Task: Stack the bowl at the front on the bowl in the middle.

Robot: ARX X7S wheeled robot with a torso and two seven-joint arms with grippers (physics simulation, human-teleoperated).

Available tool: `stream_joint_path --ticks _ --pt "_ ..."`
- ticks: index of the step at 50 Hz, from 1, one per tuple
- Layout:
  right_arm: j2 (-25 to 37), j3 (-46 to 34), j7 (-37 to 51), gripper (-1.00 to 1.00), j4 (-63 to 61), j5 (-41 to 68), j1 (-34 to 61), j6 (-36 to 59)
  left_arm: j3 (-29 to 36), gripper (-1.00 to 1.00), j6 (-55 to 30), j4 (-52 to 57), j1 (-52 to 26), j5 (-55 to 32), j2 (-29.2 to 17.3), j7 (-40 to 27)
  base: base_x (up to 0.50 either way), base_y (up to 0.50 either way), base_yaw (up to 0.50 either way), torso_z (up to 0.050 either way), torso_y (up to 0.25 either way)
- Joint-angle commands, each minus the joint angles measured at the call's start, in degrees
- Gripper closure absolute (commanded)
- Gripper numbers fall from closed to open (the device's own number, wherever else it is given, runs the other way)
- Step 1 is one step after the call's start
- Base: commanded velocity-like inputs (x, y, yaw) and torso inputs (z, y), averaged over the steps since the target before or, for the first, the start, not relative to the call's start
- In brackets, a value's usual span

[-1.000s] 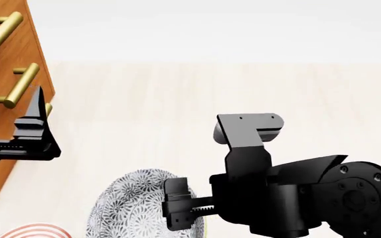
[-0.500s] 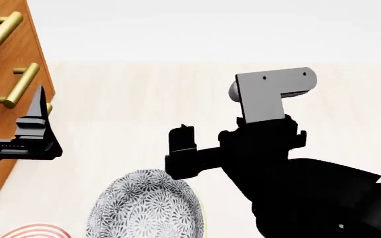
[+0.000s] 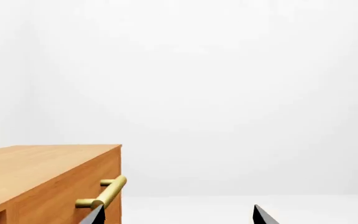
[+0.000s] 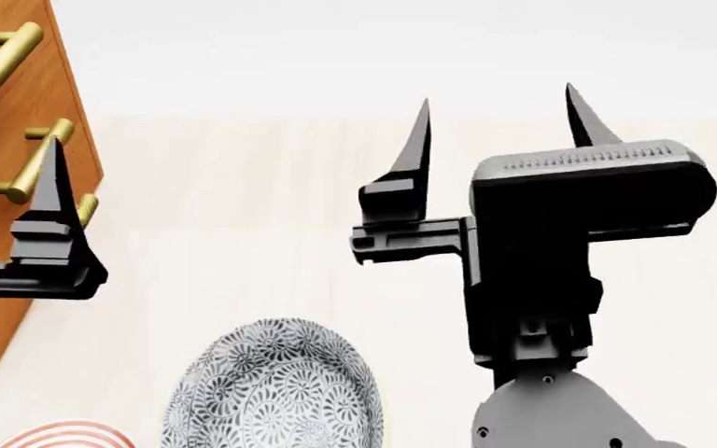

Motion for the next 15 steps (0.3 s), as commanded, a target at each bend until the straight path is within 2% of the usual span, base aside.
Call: stream_joint_path --ticks 1,15 --pt "0.9 -1.1 1.9 -1.00 -2.9 -8.3 -3.3 -7.7 1.2 -1.00 8.4 1.4 2.3 4.0 -0.2 -0.2 0.00 0.00 0.00 0.000 0.000" --pt "1.0 -1.4 2.4 -1.00 -2.4 -9.8 -3.5 -8.4 1.6 -1.00 9.0 0.8 2.5 4.5 -0.4 -0.6 0.00 0.00 0.00 0.000 0.000"
